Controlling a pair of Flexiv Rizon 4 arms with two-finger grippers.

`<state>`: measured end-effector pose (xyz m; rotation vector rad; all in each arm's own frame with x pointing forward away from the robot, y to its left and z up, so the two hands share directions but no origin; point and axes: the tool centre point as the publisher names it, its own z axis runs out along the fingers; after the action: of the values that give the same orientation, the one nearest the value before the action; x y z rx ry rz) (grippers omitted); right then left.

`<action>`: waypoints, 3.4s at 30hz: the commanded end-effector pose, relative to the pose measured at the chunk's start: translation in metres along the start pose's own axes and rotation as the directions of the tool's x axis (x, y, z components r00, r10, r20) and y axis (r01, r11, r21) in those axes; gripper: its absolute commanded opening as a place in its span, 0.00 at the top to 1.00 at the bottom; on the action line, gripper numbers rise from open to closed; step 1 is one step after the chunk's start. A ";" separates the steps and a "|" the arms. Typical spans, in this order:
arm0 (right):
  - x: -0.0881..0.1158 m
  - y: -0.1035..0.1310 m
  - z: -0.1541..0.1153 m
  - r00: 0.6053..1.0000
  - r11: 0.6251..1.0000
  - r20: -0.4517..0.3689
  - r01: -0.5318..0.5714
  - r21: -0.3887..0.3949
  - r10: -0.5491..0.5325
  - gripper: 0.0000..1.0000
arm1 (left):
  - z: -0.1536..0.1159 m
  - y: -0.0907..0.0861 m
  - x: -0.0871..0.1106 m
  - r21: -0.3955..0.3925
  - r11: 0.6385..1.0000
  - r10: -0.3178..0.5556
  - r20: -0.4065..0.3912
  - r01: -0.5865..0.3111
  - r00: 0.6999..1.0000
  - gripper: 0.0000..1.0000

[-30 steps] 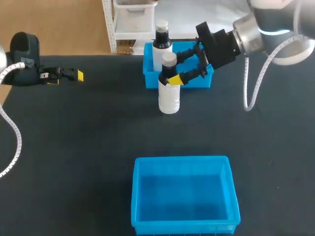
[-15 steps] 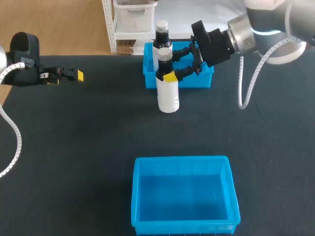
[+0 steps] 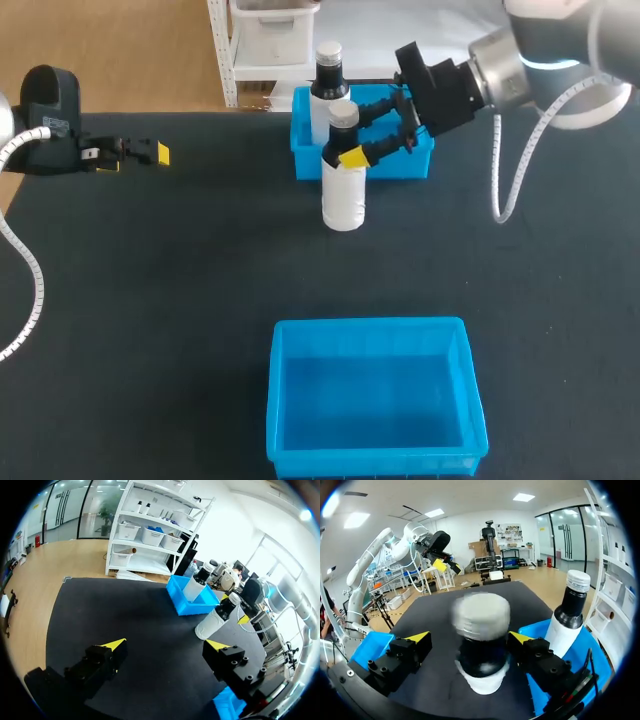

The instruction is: Pick up the bottle, and place it in the far bin if it is heavy, or in the near bin if it is light.

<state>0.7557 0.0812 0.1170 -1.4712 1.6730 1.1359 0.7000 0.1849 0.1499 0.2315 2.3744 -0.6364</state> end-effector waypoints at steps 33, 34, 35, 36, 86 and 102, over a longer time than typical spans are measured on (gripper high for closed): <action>-0.010 -0.005 -0.002 0.999 0.997 -0.007 0.052 0.056 -0.051 0.00 | 0.000 0.000 0.000 0.000 1.000 0.000 0.000 0.000 1.000 0.00; -0.011 -0.005 -0.001 0.999 0.997 -0.006 0.053 0.055 -0.053 0.00 | 0.000 0.000 0.000 0.000 1.000 0.000 0.000 0.000 1.000 0.00; -0.011 -0.004 0.000 0.999 0.997 -0.005 0.053 0.053 -0.053 0.00 | 0.000 0.000 0.000 0.000 1.000 0.000 0.000 0.000 1.000 0.00; -0.012 -0.004 0.001 0.999 0.997 -0.004 0.053 0.052 -0.053 0.00 | 0.000 0.000 0.000 0.000 1.000 0.000 0.000 0.000 1.000 0.00; -0.011 0.034 -0.127 0.999 0.974 -0.041 0.004 0.228 0.006 1.00 | 0.000 0.000 0.000 0.000 1.000 0.000 0.000 0.000 1.000 0.00; -0.009 0.104 -0.230 0.994 0.936 -0.077 -0.048 0.350 0.080 1.00 | 0.000 0.000 0.000 0.000 1.000 0.000 0.000 0.000 1.000 0.00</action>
<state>0.7074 -0.0998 0.2191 -1.3548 1.8521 0.9211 0.7000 0.1849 0.1499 0.2315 2.3744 -0.6364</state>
